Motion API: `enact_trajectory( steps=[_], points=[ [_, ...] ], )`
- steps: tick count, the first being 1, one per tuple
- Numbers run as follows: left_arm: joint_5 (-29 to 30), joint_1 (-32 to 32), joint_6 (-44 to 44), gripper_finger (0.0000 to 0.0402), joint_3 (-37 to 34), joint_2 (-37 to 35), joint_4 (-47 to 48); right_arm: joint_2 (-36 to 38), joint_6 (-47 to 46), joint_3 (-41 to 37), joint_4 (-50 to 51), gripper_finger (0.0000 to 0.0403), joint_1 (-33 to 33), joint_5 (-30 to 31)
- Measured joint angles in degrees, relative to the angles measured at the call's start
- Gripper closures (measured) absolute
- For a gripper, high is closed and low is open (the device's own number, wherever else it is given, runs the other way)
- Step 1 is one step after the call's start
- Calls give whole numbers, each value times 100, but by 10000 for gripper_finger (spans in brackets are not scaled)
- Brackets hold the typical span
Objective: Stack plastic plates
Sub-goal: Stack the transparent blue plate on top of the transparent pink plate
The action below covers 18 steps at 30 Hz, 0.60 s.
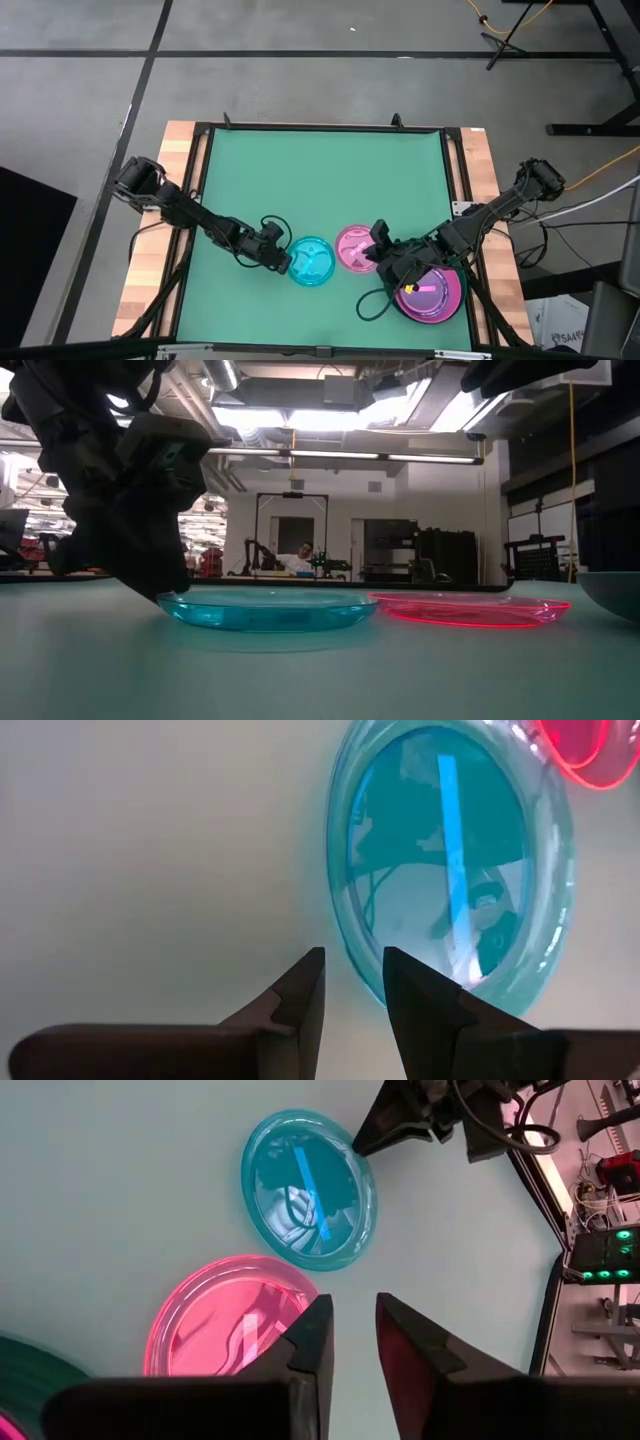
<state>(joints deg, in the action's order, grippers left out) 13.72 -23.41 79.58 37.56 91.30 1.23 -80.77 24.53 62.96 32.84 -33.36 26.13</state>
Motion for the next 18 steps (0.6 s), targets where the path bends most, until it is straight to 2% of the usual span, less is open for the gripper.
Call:
enact_trajectory(
  steps=[13, 18],
  points=[
    [34, 1, 259, 306, 11, 274, -301, 1, -1, 0, 2, 331, 1, -4],
    [40, 1, 259, 329, 11, 278, -282, 2, -10, 0, 2, 331, 2, -2]
  ],
)
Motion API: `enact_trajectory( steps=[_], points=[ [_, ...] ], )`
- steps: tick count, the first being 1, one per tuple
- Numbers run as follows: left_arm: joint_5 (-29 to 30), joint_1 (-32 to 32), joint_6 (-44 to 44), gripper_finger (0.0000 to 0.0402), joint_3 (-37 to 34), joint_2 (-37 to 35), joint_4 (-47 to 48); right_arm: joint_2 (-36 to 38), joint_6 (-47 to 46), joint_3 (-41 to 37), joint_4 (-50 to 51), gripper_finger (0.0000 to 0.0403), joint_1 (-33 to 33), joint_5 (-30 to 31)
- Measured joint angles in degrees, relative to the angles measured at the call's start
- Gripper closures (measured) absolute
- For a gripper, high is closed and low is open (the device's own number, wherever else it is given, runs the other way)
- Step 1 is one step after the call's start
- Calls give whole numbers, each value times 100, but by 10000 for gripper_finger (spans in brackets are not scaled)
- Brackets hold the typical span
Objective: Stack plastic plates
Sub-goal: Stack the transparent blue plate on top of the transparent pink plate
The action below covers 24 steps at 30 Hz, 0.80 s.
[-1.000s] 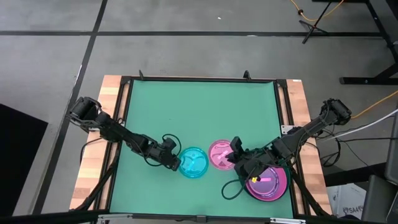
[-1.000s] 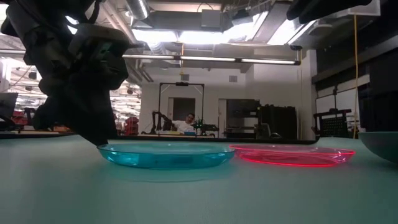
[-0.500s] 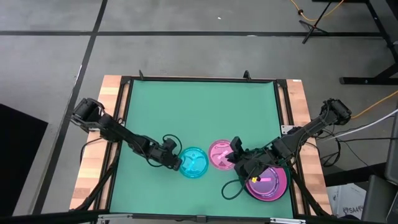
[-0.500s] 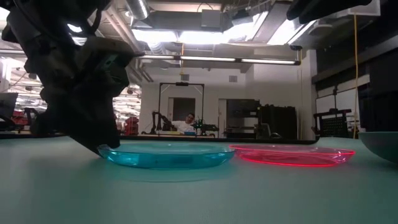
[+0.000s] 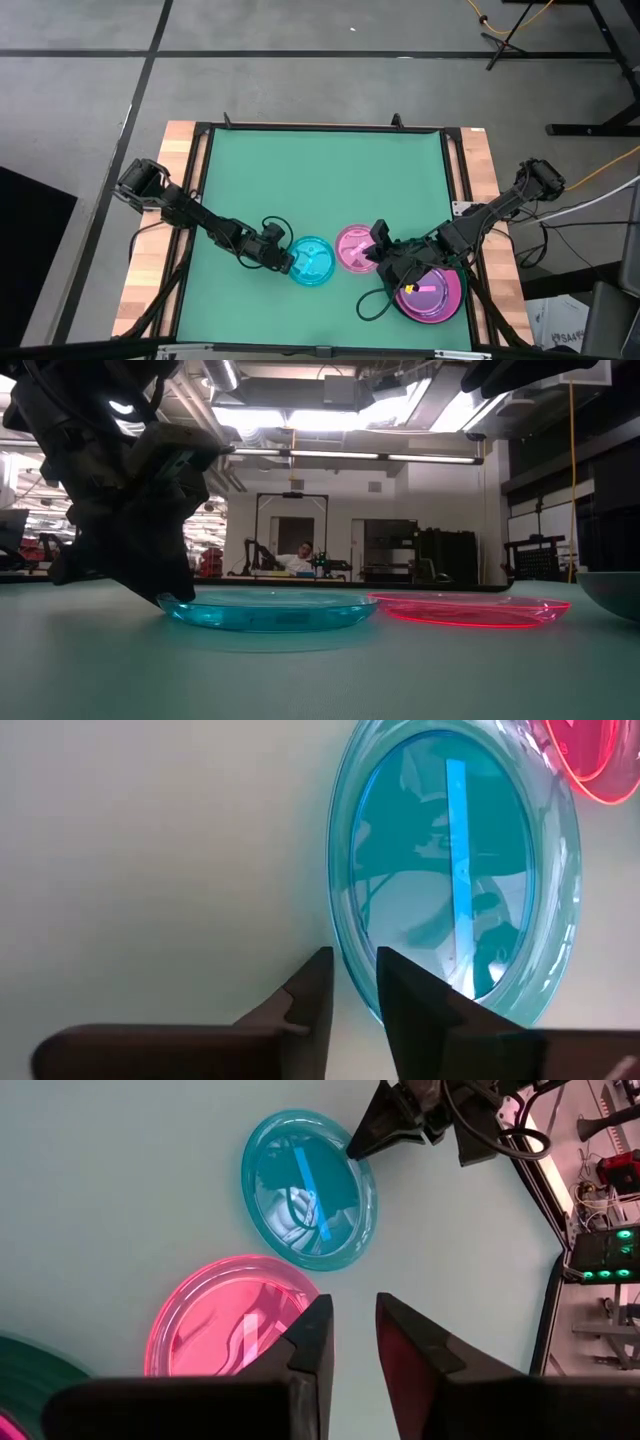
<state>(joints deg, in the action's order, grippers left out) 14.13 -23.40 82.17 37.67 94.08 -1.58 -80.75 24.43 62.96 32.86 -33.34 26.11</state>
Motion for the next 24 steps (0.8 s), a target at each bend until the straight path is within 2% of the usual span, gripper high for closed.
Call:
enact_trajectory(
  steps=[10, 15, 24],
  points=[
    [110, 2, -4, 395, -9, 13, -4, 0, -8, 0, -2, 331, -1, 21],
    [170, 2, -20, 397, -9, 13, -4, 0, -225, 0, -20, 328, 5, 179],
    [476, 46, -596, 399, -11, 13, -307, 0, -898, 0, -37, 248, 580, 135]
  ],
)
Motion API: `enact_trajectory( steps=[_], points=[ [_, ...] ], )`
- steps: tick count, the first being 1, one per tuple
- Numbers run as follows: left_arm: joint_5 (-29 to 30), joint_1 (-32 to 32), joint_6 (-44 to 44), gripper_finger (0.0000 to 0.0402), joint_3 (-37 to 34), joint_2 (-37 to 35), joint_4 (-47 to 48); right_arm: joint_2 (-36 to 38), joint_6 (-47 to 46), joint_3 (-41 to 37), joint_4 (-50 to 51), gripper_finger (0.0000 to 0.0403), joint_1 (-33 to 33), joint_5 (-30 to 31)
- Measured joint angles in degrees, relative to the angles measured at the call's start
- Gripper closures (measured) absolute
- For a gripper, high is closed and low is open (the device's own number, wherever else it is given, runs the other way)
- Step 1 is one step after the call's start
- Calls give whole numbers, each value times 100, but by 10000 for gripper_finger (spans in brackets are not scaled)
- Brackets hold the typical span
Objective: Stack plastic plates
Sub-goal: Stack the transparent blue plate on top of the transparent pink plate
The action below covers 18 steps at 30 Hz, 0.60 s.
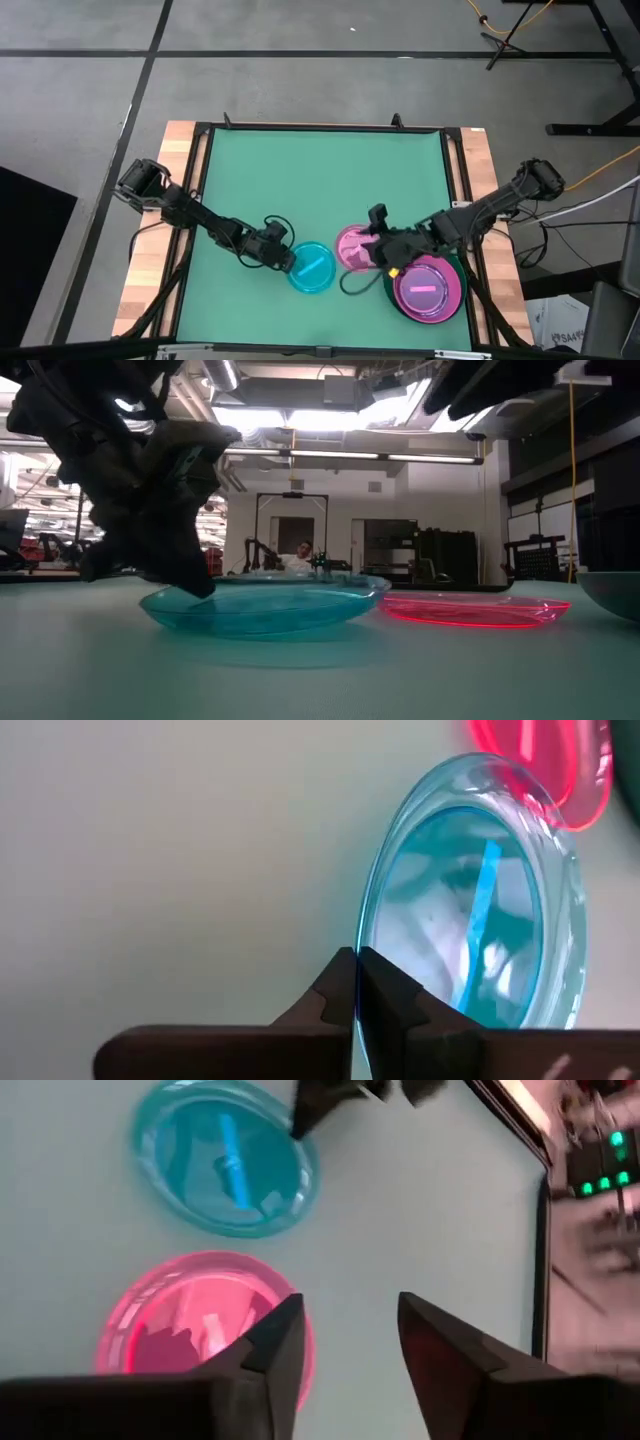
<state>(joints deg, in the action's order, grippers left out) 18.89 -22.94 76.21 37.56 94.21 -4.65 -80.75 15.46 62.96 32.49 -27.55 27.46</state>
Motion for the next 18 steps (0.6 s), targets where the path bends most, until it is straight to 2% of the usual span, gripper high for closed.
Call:
enact_trajectory(
  steps=[4, 9, 18],
  points=[
    [25, 105, -395, 400, 0, 0, -250, 0, -227, -2, -105, 230, 408, 1],
    [28, 251, -811, 401, 0, -2, -487, 0, -542, -2, -565, 228, 825, -13],
    [57, 310, -1460, 401, 0, -9, -1007, 0, -1080, -2, -1044, 228, 1308, -860]
  ],
)
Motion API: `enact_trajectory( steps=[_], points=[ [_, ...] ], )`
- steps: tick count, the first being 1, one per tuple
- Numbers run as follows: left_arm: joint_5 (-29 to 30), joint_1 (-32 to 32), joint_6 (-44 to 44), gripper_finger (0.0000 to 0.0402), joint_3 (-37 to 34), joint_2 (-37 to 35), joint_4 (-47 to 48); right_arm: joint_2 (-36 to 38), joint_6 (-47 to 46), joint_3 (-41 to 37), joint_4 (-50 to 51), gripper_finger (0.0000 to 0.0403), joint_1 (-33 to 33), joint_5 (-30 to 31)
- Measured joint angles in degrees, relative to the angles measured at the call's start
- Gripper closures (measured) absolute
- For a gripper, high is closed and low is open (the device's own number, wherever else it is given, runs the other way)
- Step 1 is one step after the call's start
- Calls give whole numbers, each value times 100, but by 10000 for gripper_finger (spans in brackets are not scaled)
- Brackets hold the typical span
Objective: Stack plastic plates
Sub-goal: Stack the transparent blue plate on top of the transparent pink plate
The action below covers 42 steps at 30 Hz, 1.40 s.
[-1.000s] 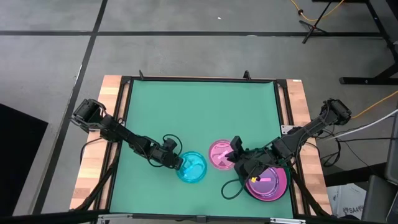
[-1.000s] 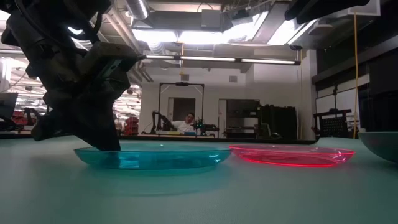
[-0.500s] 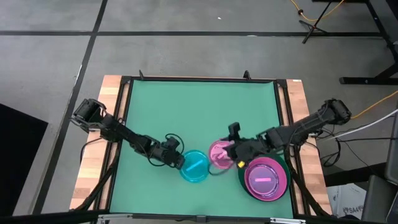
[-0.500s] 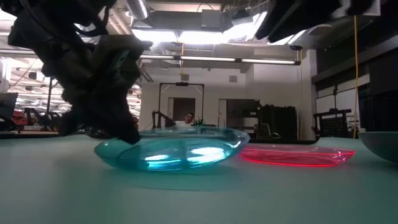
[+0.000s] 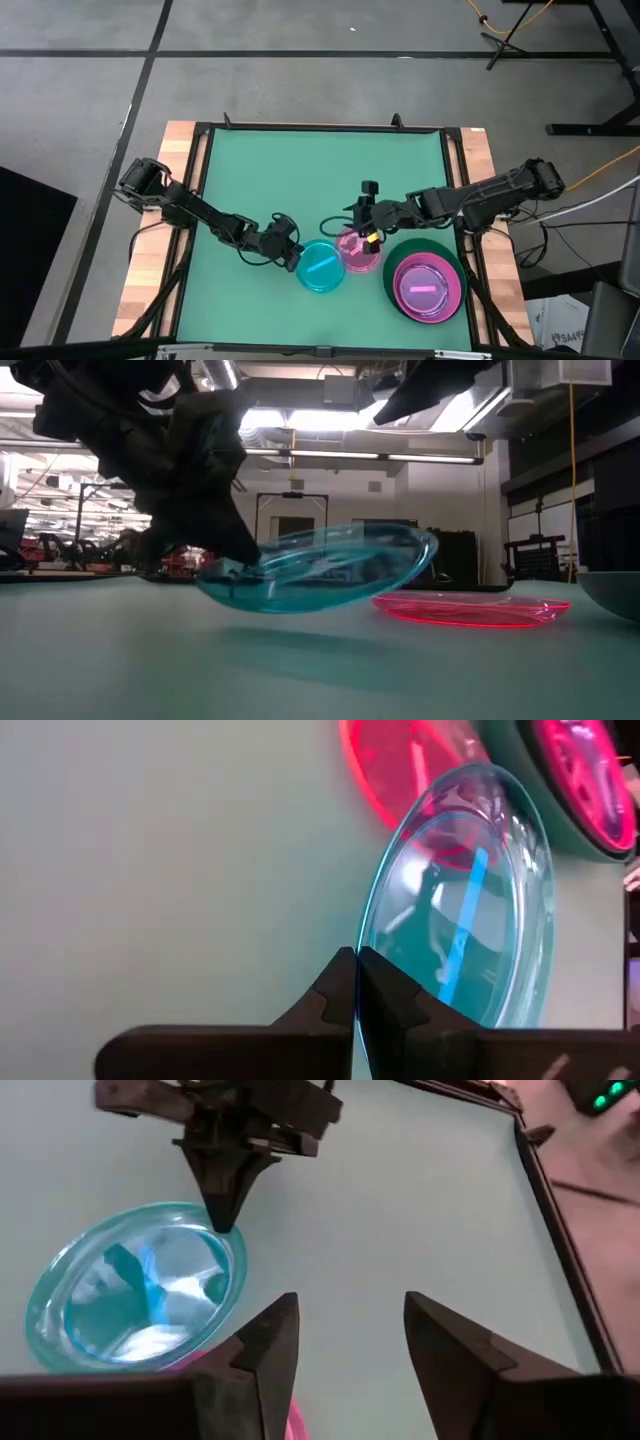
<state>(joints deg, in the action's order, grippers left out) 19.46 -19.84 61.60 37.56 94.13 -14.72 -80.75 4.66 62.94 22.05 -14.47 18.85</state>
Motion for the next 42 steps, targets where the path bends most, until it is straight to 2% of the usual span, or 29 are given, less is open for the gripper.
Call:
enact_trajectory(
  steps=[8, 13, 18, 27, 42],
  points=[
    [197, 100, -514, 401, 0, 0, -306, -111, -570, 0, -274, 228, 25, -36],
    [224, 192, -663, 401, 0, -4, -332, -479, -746, 0, -590, 228, 23, -363],
    [252, 192, -926, 401, 0, -6, -414, -916, -875, 1, -625, 228, 24, -353],
    [258, 192, -973, 401, 0, -7, -419, -1399, -1003, -2, -917, 228, 23, -560],
    [357, 190, -981, 401, 0, -7, -419, -1589, -1298, 7, -853, 228, 25, -449]
  ],
)
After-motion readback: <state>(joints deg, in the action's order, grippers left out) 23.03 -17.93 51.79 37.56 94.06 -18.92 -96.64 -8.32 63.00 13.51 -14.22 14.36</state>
